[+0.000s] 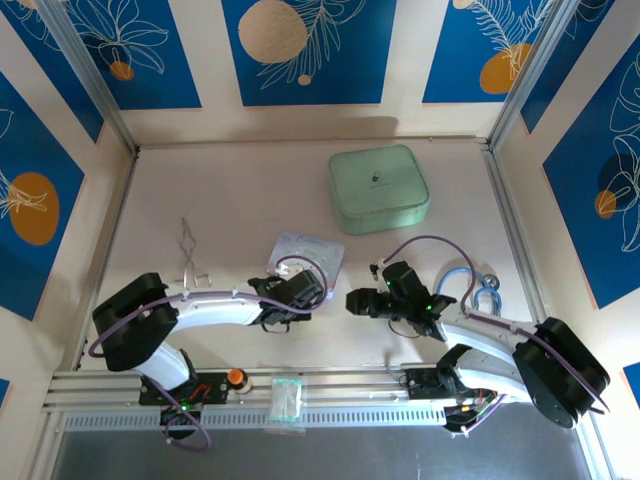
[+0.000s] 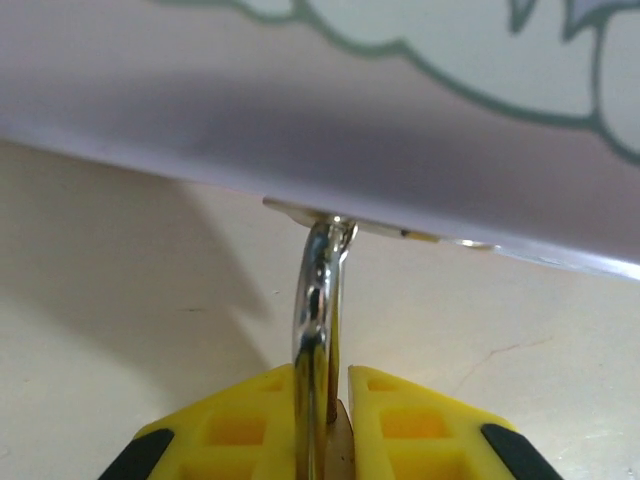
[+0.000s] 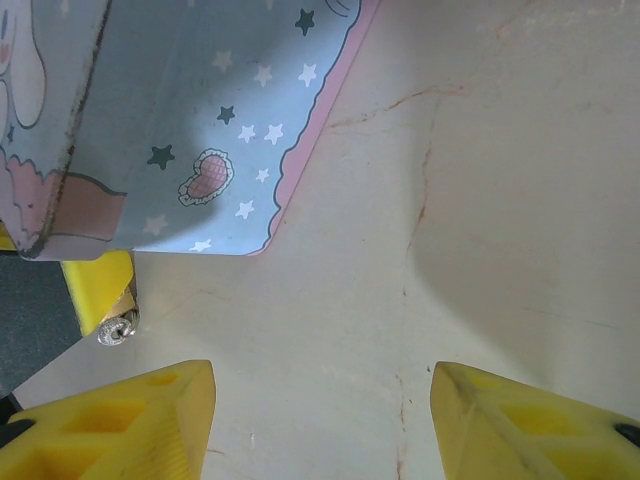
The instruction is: Unlock the padlock with the key
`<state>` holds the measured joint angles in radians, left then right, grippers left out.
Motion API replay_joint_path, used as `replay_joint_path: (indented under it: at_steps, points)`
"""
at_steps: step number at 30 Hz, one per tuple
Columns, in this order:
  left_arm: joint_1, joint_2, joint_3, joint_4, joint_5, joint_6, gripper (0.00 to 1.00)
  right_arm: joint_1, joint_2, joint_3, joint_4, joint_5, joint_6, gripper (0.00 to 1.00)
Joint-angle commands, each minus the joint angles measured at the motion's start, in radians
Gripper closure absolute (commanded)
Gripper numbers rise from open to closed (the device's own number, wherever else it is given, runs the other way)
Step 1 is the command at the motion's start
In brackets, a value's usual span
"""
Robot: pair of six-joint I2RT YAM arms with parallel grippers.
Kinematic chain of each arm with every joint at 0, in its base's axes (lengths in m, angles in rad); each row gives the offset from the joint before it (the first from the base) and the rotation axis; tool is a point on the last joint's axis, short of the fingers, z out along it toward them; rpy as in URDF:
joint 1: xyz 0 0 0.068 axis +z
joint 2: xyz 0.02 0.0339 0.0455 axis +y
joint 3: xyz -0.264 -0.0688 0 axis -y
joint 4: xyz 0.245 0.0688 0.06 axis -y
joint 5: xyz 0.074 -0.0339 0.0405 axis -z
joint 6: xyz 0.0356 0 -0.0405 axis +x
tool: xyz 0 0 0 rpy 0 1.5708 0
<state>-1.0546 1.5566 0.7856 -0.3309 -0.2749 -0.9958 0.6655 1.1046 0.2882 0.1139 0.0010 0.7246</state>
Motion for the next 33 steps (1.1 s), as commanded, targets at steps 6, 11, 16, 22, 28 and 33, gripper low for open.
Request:
replay_joint_path:
  at_steps: [6, 11, 16, 22, 28, 33]
  points:
    - [-0.031, 0.042, 0.054, -0.156, -0.061, 0.034, 0.82, 0.002, 0.04, 0.041, -0.018, 0.004, -0.017, 0.41]
    - [-0.042, 0.056, 0.065, -0.165, -0.063, 0.028, 0.8, 0.0, 0.077, 0.053, -0.003, -0.004, -0.02, 0.41]
    - [-0.062, 0.083, 0.098, -0.216, -0.101, 0.031, 0.79, 0.0, 0.122, 0.07, 0.006, -0.018, -0.025, 0.41]
    - [-0.089, 0.107, 0.13, -0.269, -0.133, 0.022, 0.77, -0.023, 0.149, 0.072, 0.046, -0.081, 0.026, 0.41]
    - [-0.104, 0.124, 0.143, -0.283, -0.137, 0.016, 0.75, -0.024, 0.146, 0.084, 0.025, -0.064, 0.013, 0.41]
    - [-0.131, 0.14, 0.173, -0.335, -0.178, 0.01, 0.75, -0.022, 0.148, 0.077, 0.024, -0.068, 0.016, 0.41]
